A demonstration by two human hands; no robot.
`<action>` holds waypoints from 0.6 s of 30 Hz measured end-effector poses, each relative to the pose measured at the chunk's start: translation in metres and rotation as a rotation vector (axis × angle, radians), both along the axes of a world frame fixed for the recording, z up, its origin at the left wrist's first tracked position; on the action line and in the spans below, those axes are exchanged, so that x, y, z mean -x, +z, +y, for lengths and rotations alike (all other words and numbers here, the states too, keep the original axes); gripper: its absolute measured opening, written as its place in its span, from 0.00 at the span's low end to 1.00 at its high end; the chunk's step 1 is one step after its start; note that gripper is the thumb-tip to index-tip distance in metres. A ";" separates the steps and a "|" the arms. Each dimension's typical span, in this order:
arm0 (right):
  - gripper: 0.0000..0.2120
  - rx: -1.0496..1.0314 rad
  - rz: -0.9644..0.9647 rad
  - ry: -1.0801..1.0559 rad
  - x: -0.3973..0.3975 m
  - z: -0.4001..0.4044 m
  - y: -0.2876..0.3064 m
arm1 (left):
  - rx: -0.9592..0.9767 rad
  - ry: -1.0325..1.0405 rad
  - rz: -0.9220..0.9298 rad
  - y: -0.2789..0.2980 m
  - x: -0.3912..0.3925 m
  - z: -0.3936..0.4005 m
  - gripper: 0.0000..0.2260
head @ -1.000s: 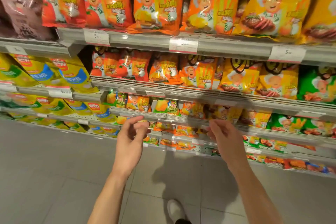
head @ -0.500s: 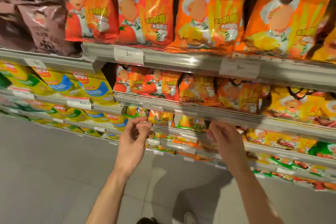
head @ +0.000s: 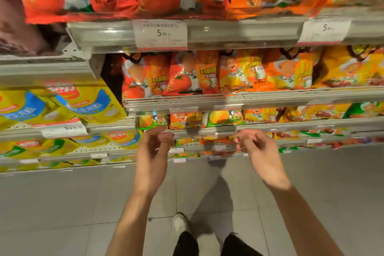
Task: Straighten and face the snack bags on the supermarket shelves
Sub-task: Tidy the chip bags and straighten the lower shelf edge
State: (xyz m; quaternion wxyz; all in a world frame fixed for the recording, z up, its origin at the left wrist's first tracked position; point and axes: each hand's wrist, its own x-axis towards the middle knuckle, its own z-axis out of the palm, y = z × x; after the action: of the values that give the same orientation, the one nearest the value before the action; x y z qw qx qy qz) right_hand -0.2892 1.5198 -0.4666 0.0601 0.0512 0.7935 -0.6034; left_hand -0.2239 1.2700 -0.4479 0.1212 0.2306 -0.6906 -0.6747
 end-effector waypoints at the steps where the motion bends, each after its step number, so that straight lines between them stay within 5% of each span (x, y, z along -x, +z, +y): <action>1: 0.05 0.003 -0.017 -0.009 -0.002 -0.001 -0.004 | -0.025 -0.007 -0.009 -0.006 -0.002 0.000 0.07; 10: 0.05 0.064 -0.051 -0.036 -0.009 0.022 -0.067 | -0.053 -0.024 -0.053 -0.081 -0.002 0.037 0.07; 18: 0.03 0.042 0.090 -0.004 0.032 0.055 -0.203 | 0.028 0.013 0.039 -0.225 0.033 0.079 0.10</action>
State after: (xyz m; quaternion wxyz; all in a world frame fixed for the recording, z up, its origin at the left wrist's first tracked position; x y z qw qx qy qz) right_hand -0.3214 1.5745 -0.6696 0.0243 0.0244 0.7824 -0.6219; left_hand -0.2574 1.3487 -0.6731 0.1422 0.2203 -0.6961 -0.6683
